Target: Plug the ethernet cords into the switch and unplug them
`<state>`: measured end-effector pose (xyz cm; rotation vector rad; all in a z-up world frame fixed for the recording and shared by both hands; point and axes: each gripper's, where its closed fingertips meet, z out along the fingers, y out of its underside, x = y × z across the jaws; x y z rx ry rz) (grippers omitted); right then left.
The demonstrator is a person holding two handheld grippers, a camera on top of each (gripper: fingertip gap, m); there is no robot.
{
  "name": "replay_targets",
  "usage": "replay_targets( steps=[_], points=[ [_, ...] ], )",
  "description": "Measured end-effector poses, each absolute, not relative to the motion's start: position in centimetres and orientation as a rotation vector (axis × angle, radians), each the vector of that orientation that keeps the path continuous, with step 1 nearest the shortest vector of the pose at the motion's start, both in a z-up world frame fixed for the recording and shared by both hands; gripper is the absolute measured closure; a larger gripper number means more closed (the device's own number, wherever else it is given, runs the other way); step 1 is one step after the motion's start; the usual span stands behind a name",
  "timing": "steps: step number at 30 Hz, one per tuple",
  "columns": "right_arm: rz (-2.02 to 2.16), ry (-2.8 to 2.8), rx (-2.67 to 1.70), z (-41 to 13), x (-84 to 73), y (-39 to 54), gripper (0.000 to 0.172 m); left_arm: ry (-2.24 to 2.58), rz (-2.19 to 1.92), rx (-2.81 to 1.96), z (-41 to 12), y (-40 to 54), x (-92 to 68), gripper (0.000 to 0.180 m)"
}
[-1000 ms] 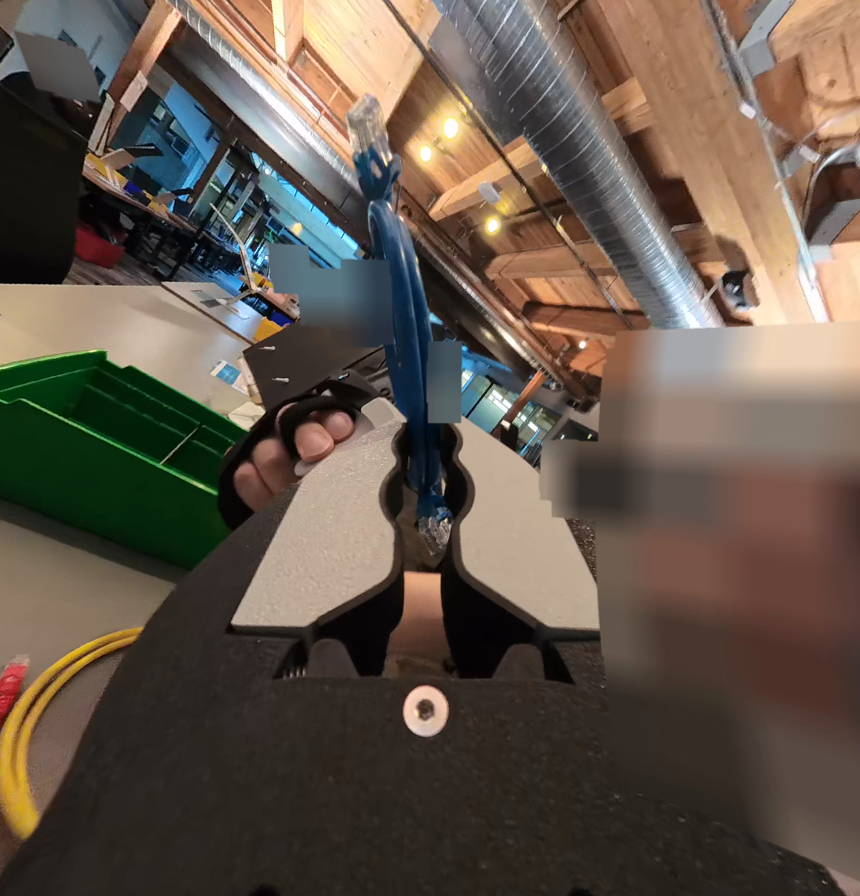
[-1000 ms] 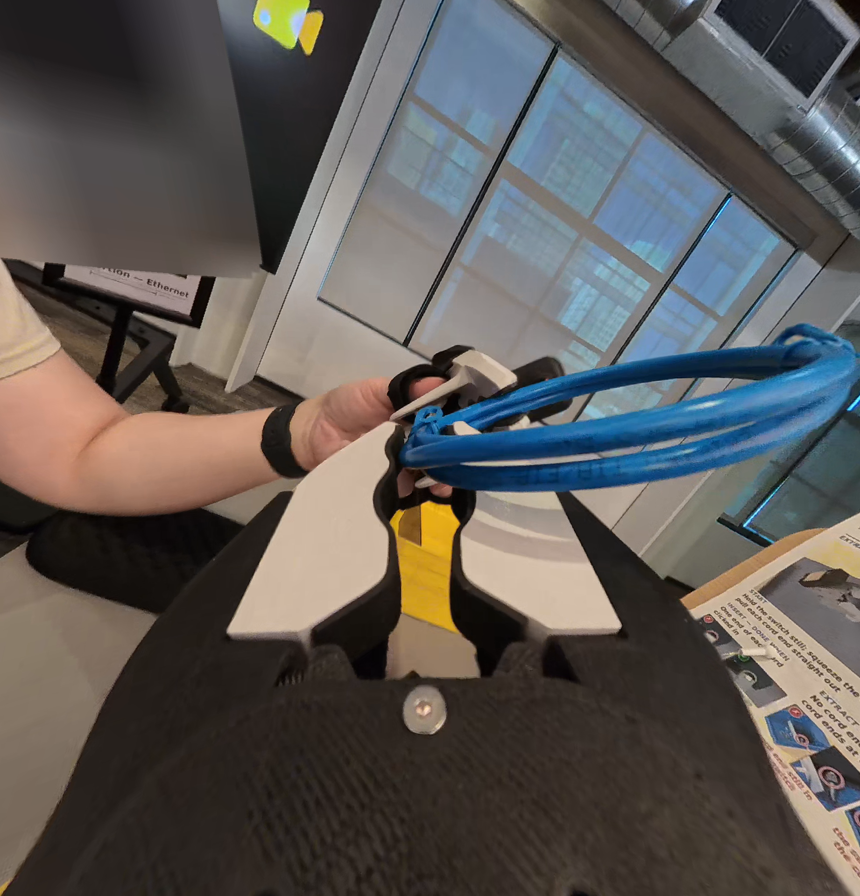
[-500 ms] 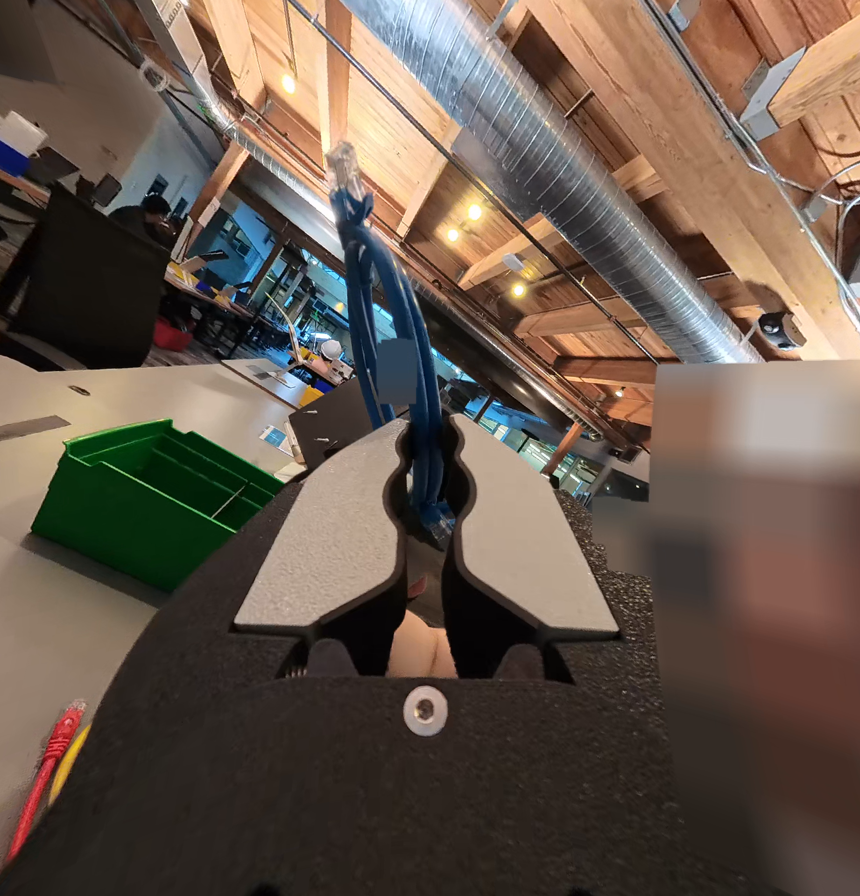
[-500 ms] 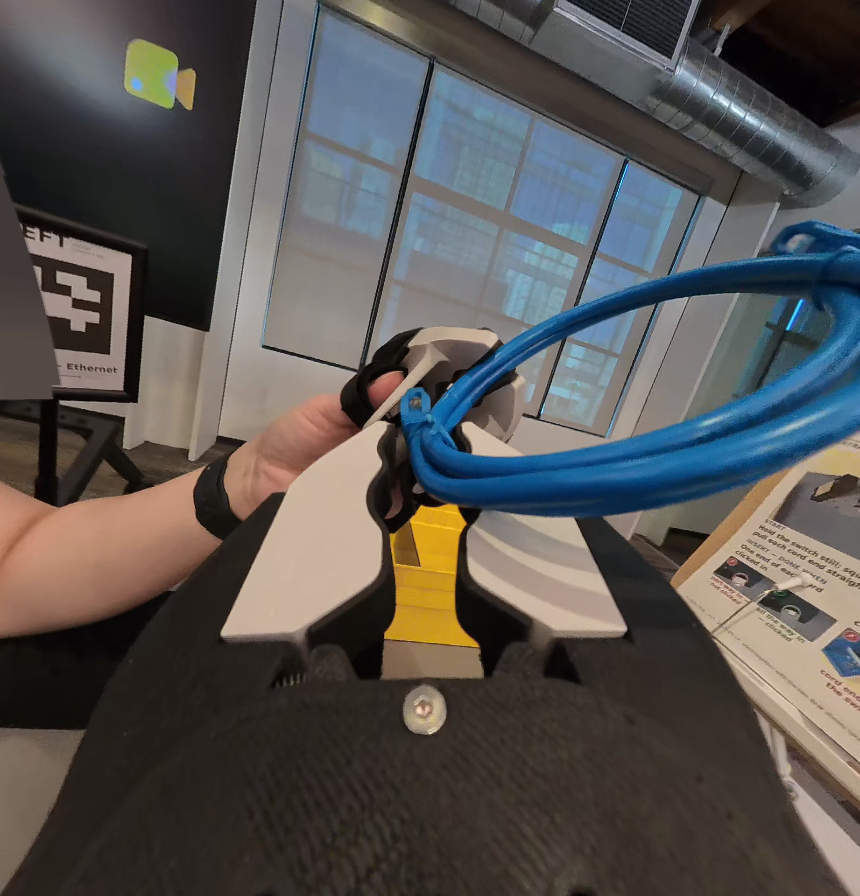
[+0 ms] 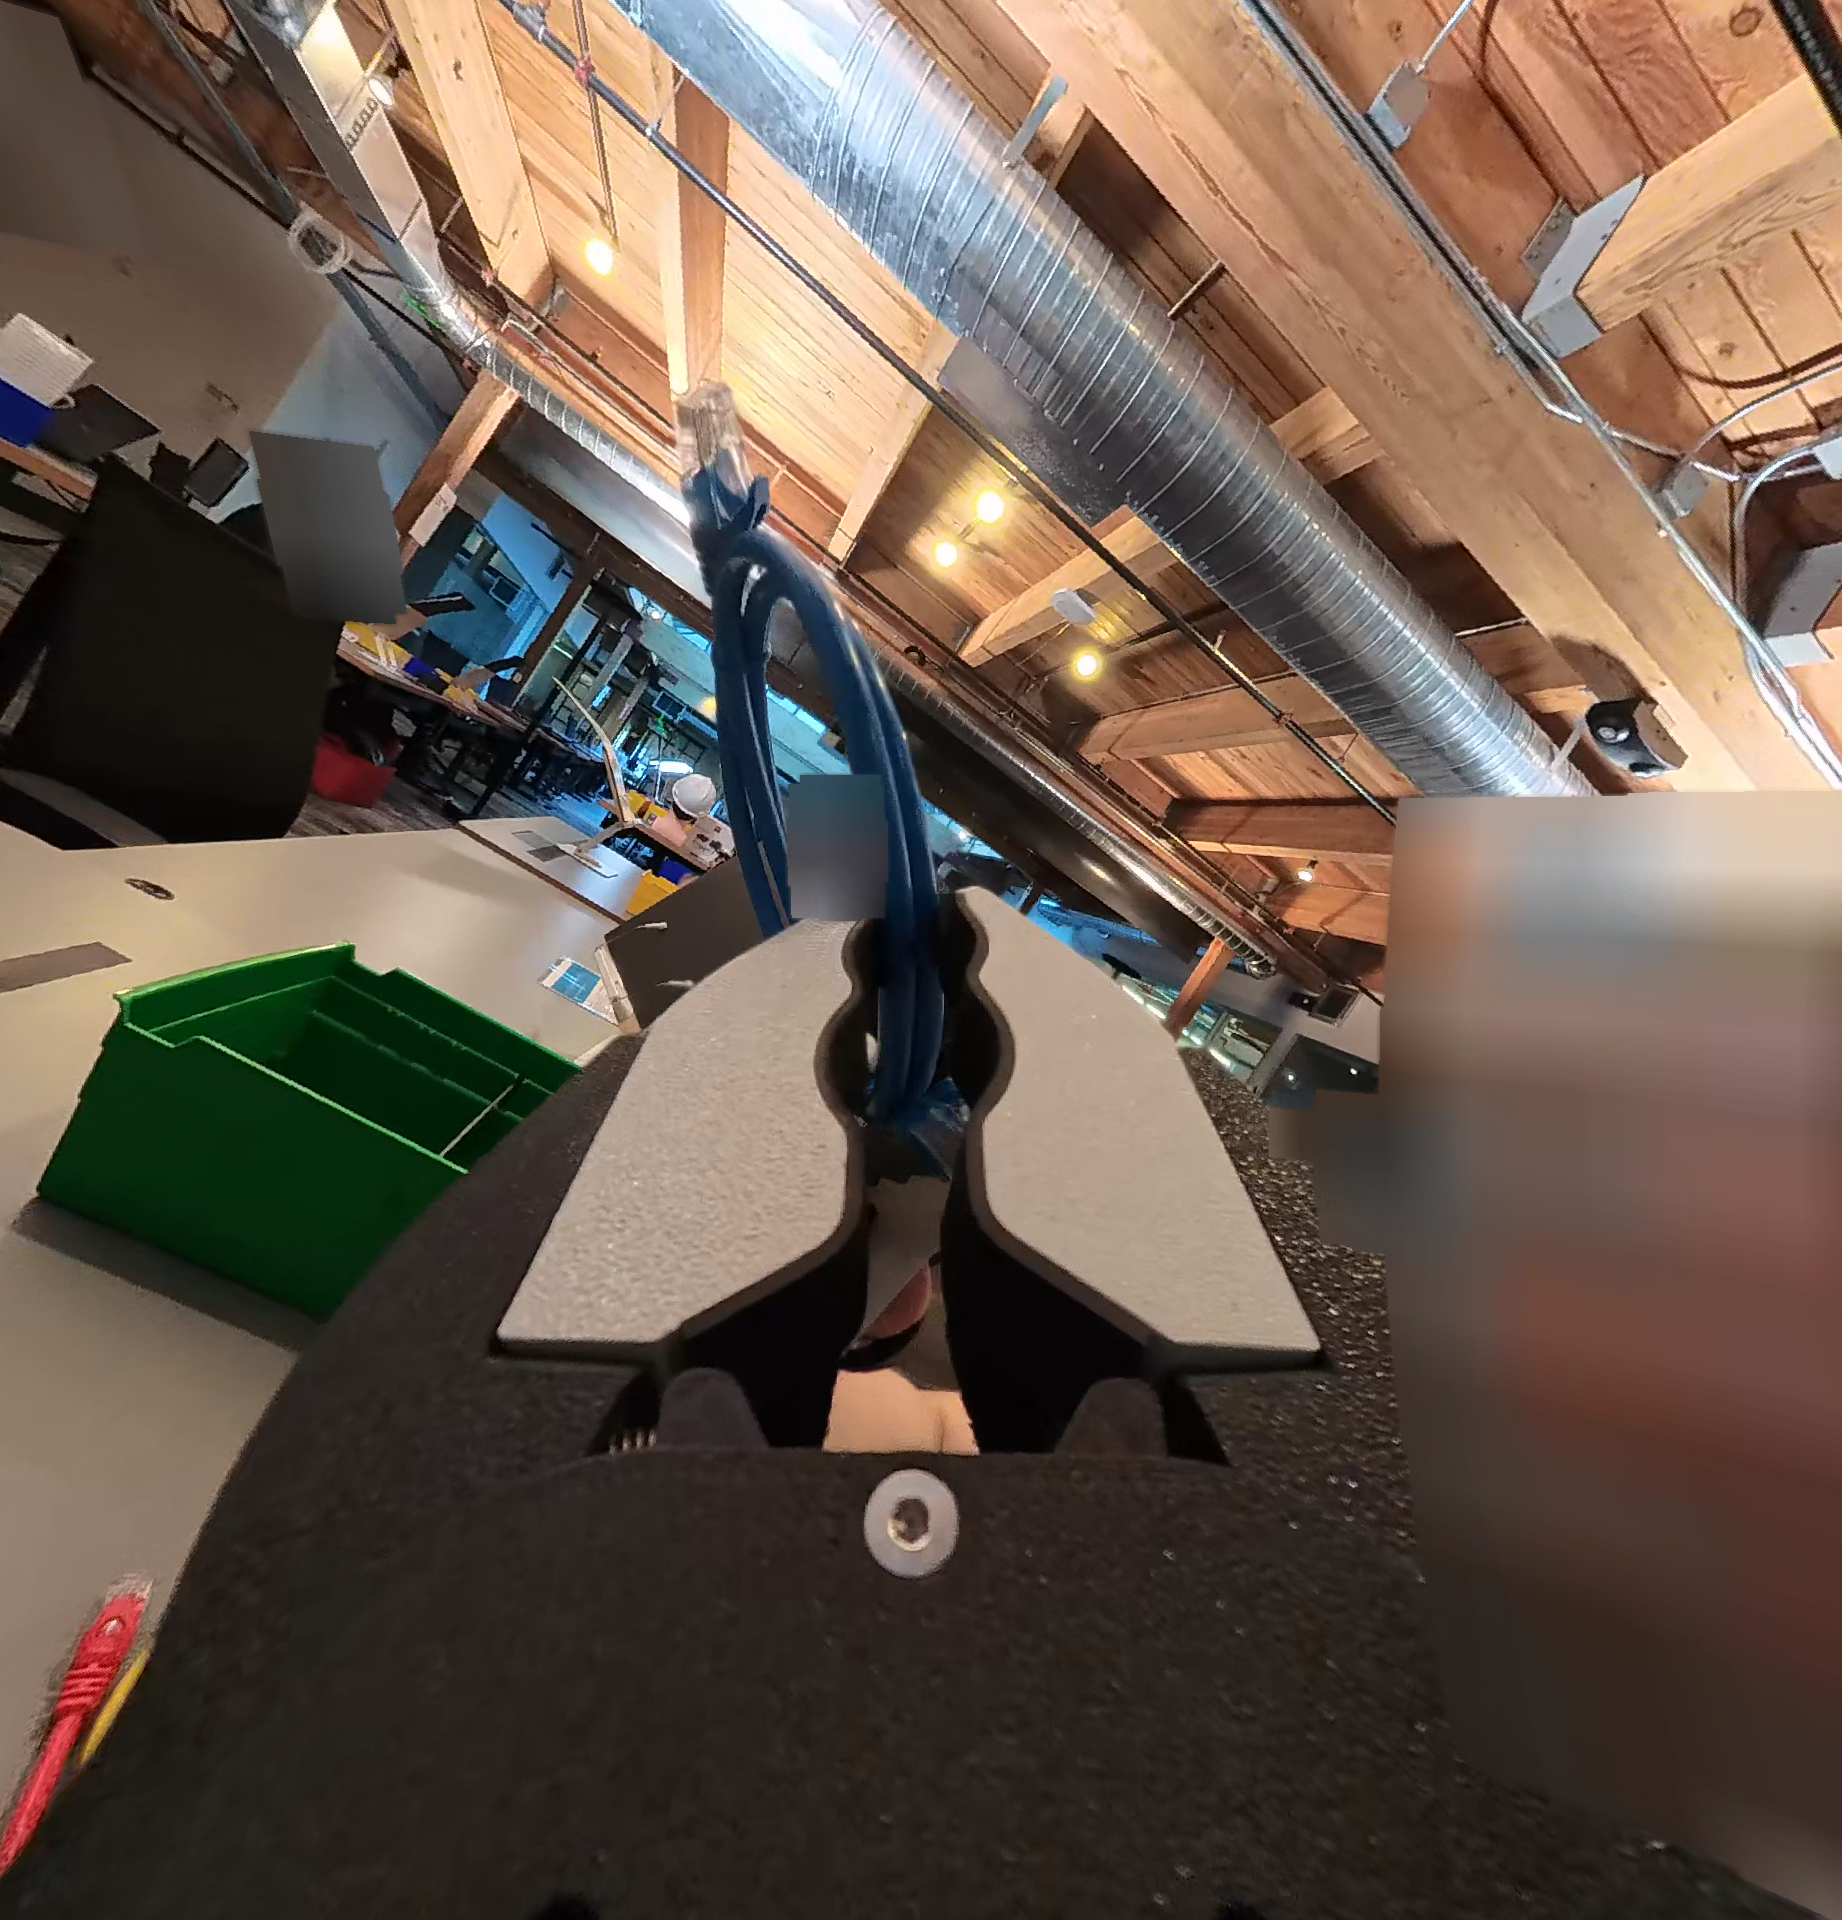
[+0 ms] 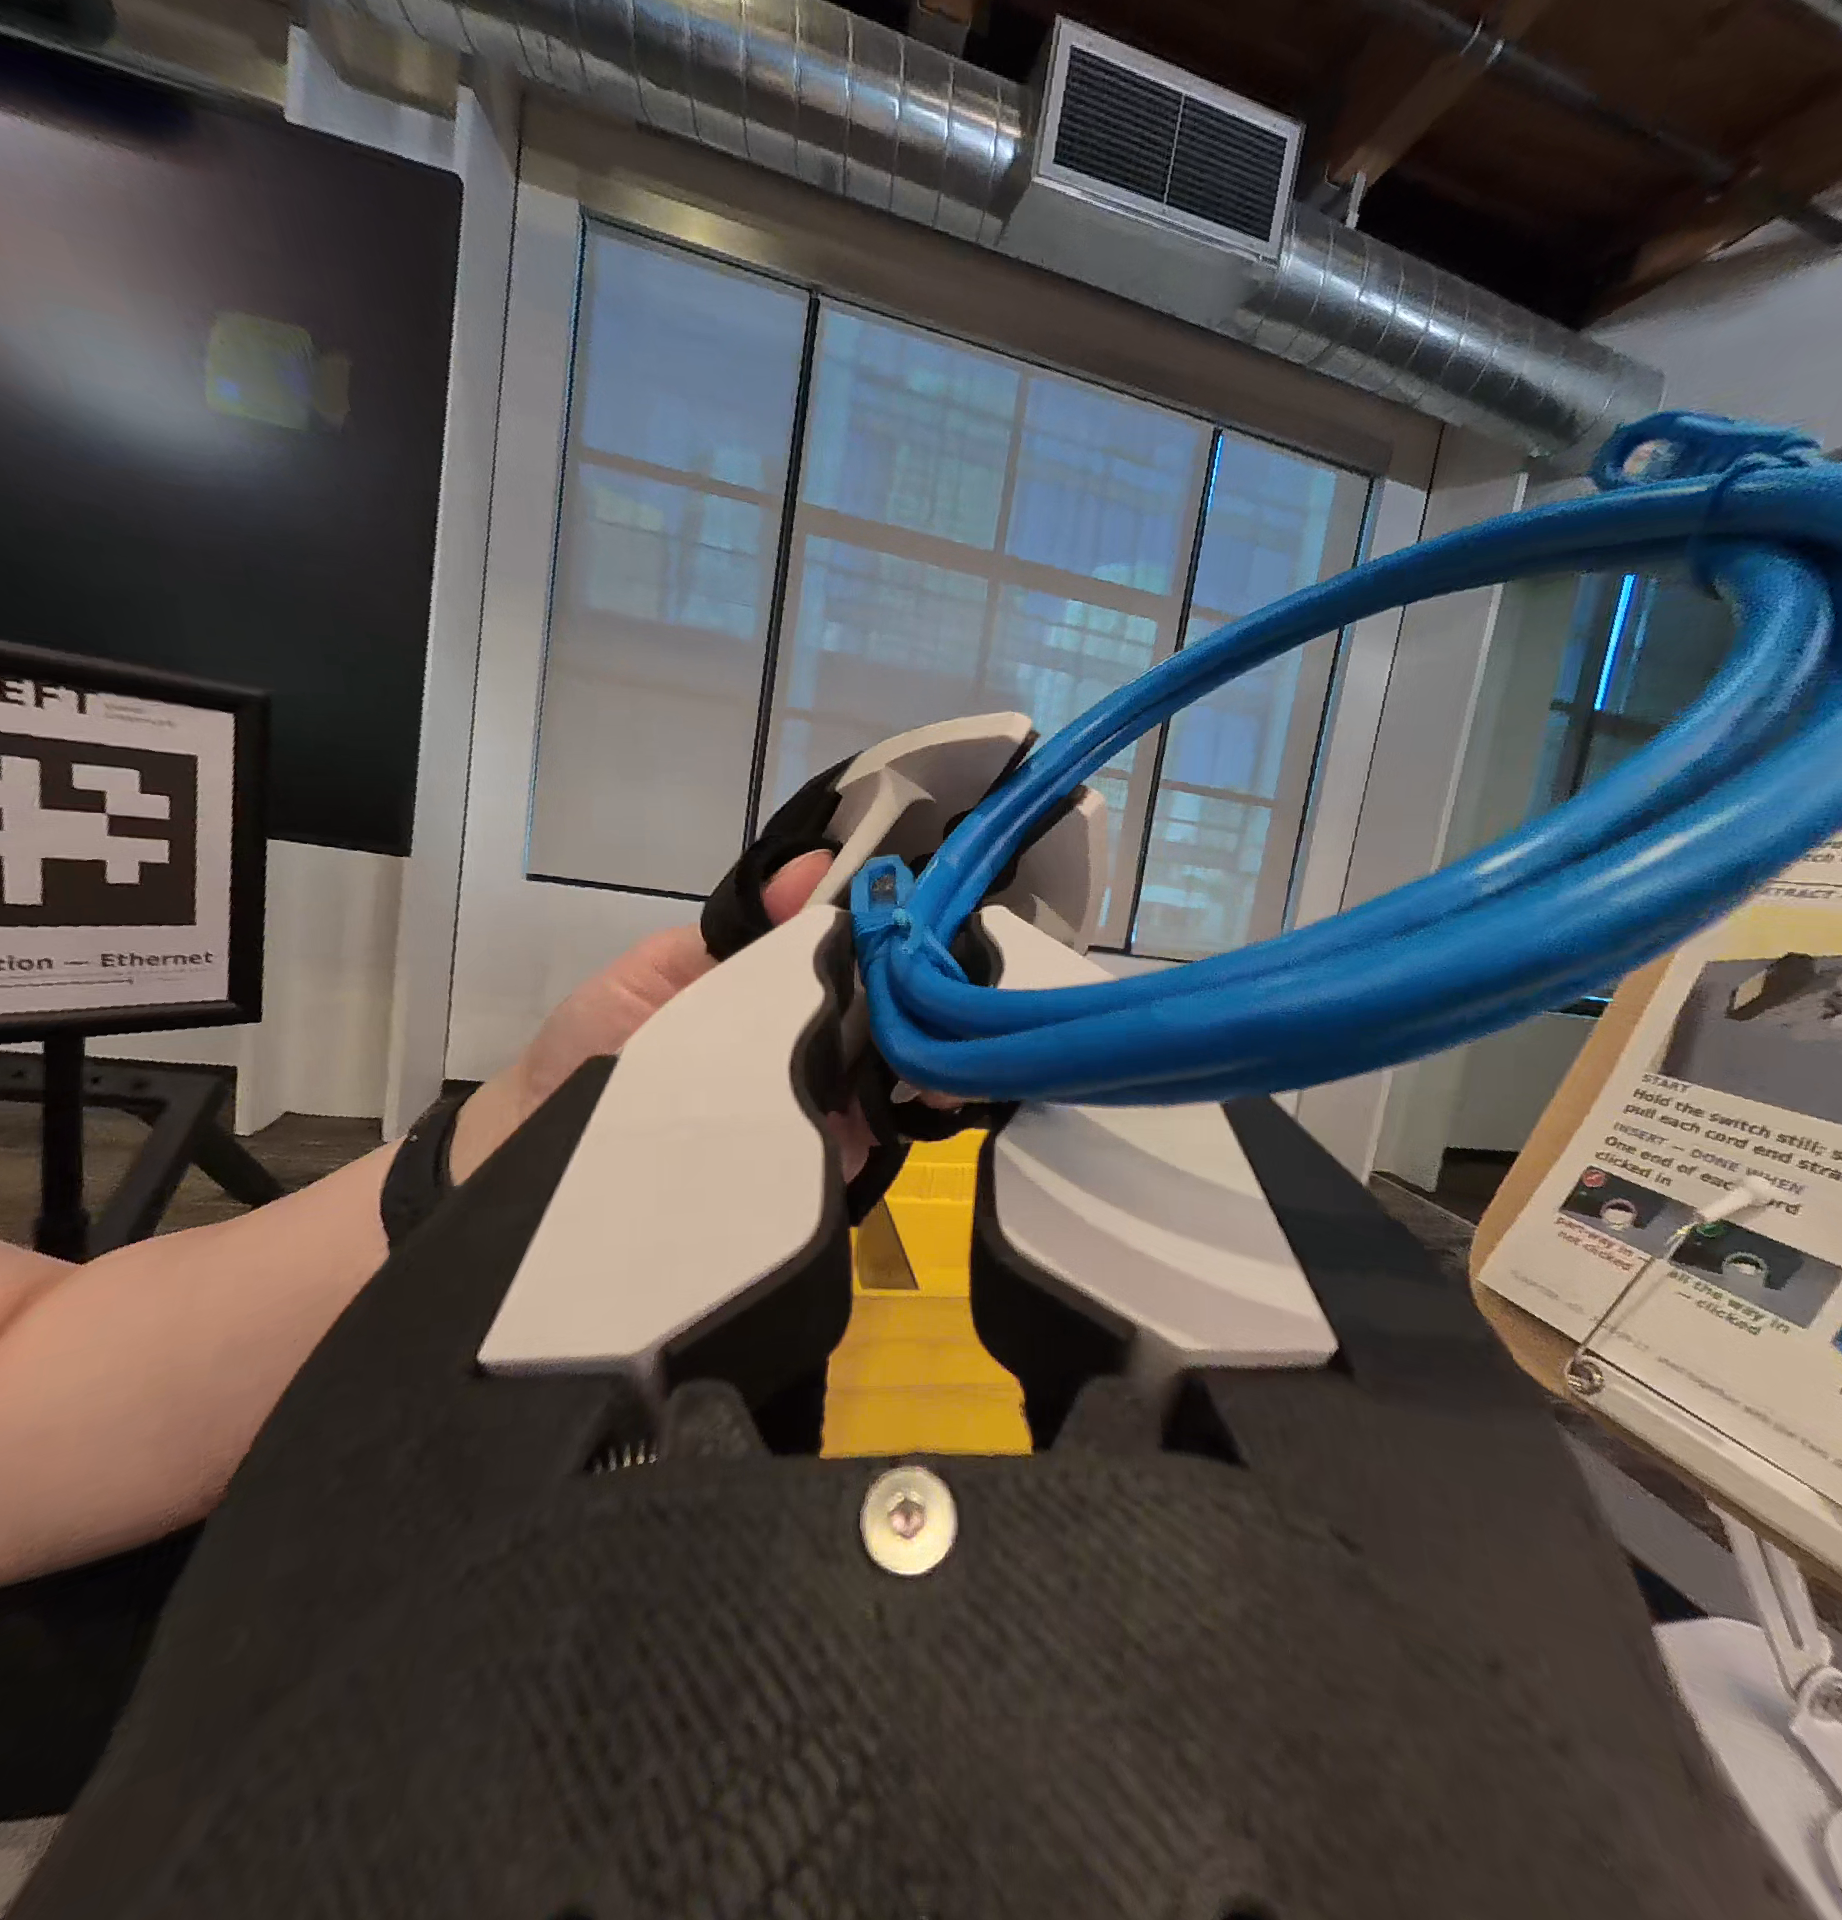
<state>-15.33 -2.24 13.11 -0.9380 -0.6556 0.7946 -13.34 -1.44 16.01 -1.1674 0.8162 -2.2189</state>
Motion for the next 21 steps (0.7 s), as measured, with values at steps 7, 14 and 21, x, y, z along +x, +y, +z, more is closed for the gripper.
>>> replay_targets(
  steps=[7,14,21],
  points=[
    [0.707,-0.743,-0.942,13.1,-14.9,-2.6,0.153,0.879,-2.149,-1.185,15.9,-1.8,-13.3,0.168],
    [0.73,-0.727,-0.865,15.4,-12.9,-4.0,0.153,1.047,-1.9,-1.204,15.6,-1.8,-14.9,0.158],
    [0.57,-0.792,-0.853,15.0,-12.7,-4.0,0.153,1.092,-2.059,-1.237,15.0,-3.6,-13.5,0.157]
  ],
)
